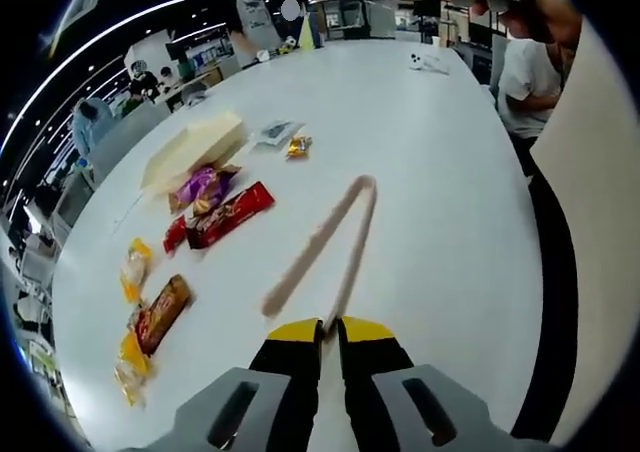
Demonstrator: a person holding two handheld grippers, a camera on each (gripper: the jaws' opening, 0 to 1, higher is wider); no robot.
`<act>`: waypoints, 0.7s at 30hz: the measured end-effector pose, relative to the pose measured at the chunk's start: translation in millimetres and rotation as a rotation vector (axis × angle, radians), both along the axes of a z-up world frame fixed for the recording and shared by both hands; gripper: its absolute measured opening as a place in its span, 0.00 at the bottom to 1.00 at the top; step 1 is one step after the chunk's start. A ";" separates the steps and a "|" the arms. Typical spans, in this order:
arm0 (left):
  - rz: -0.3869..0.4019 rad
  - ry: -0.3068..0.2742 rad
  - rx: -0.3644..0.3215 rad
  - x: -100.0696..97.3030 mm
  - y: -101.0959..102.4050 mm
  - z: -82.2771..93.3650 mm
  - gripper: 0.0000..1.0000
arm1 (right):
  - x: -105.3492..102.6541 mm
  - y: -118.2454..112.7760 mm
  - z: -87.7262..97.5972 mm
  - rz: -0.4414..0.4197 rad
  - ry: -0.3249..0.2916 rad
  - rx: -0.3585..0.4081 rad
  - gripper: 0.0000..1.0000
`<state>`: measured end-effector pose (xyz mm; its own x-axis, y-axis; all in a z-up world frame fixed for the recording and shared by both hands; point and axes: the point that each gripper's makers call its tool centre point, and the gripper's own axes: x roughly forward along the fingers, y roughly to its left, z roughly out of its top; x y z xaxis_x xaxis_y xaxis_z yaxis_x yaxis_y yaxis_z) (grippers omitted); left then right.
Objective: Place the target food into the container with the food tongs after gripping and lifting it, then release it inside without dropping or visibly crushing the food.
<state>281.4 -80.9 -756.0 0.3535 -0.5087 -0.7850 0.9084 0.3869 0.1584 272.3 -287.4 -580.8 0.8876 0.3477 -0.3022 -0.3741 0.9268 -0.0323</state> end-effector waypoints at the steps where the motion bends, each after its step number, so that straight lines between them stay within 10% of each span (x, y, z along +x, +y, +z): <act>1: -0.012 -0.006 0.008 0.1 -0.1 -0.5 0.04 | -0.3 0.1 0.2 0.000 0.000 0.000 0.51; 21: -0.092 0.010 0.073 -0.9 1.3 -5.3 0.03 | -3.2 -0.9 -1.5 -0.007 0.006 -0.004 0.51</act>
<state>280.5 -79.7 -761.3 0.3001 -0.4800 -0.8244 0.9413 0.2893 0.1741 269.1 -288.4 -582.3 0.8882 0.3401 -0.3090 -0.3678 0.9293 -0.0343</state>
